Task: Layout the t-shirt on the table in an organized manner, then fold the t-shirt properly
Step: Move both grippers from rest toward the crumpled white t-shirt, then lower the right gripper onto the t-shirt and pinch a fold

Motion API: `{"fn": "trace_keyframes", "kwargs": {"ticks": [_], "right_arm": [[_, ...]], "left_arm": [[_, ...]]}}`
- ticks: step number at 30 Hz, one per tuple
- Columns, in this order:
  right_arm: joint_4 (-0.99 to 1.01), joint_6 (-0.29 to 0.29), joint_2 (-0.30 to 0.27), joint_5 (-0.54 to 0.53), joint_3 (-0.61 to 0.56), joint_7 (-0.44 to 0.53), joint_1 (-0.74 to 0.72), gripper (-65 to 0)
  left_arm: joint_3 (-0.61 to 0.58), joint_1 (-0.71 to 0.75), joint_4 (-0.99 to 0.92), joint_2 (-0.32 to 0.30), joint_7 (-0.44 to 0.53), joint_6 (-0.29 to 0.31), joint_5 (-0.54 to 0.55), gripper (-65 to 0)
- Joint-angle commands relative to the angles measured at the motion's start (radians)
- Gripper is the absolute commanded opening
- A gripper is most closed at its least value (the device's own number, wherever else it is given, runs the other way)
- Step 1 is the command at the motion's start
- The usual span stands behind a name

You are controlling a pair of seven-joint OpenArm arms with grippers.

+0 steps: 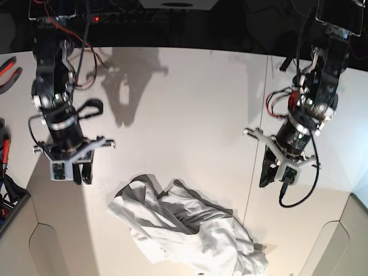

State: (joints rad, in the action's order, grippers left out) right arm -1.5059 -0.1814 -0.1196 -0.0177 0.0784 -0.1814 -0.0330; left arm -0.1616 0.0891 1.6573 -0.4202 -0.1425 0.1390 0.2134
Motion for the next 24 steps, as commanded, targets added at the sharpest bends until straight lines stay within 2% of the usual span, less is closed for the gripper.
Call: {"fn": "trace_keyframes", "kwargs": {"ticks": [1, 2, 5, 6, 7, 9, 10, 13, 17, 21, 22, 23, 24], "right_arm": [[0.052, 0.008, 0.008, 0.000, -0.009, 0.020, -0.066, -42.1], [0.128, 0.009, 0.019, 0.000, -0.022, 0.020, -0.119, -40.0], [0.331, 0.009, 0.052, 0.013, -0.063, 0.042, -0.273, -40.0], [0.386, 0.009, 0.064, 0.034, -0.075, 0.055, -0.320, -40.0], [0.434, 0.010, 0.078, 0.056, -0.087, 0.061, -0.367, -39.9], [0.517, 0.015, 0.106, 0.083, -0.106, 0.063, -0.456, -38.1], [0.558, 0.022, 0.120, 0.090, -0.113, 0.065, -0.497, -36.7], [0.695, 0.029, 0.160, 0.090, -0.120, 0.066, -0.615, -33.6], [0.898, 0.042, 0.195, 0.138, -0.120, 0.089, -0.732, -33.6], [1.036, 0.067, 0.203, 0.224, -0.120, 0.135, -0.776, -33.9], [1.047, 0.082, 0.202, 0.251, -0.120, 0.140, -0.773, -36.4], [1.052, 0.095, 0.199, 0.287, -0.120, 0.140, -0.767, -44.0], [1.052, 0.107, 0.196, 0.308, -0.120, 0.140, -0.758, -55.1]], "left_arm": [[0.007, -0.025, 0.012, -0.003, 0.025, -0.016, -0.023, -65.0], [0.007, -0.037, 0.012, 0.002, 0.024, -0.016, -0.054, -65.0], [0.006, -0.072, 0.012, 0.008, -0.008, -0.010, -0.161, -65.0], [0.004, -0.084, 0.012, 0.007, -0.013, 0.014, -0.168, -65.0], [0.004, -0.092, 0.011, 0.007, -0.018, 0.037, -0.170, -56.0], [0.004, -0.098, 0.011, 0.007, -0.021, 0.040, -0.164, -37.3], [0.004, -0.098, 0.011, 0.007, -0.021, 0.024, -0.157, -33.0], [0.004, -0.097, 0.011, 0.007, -0.030, -0.020, -0.147, -32.6], [0.004, -0.097, 0.011, 0.007, -0.043, -0.019, -0.146, -32.6], [0.004, -0.097, 0.011, 0.008, -0.043, -0.019, -0.143, -32.7], [0.004, -0.097, 0.011, 0.008, -0.043, -0.019, -0.140, -32.7], [0.004, -0.097, 0.011, 0.008, -0.043, -0.019, -0.134, -32.7], [0.004, -0.097, 0.011, 0.008, -0.042, -0.020, -0.127, -32.7]]}}
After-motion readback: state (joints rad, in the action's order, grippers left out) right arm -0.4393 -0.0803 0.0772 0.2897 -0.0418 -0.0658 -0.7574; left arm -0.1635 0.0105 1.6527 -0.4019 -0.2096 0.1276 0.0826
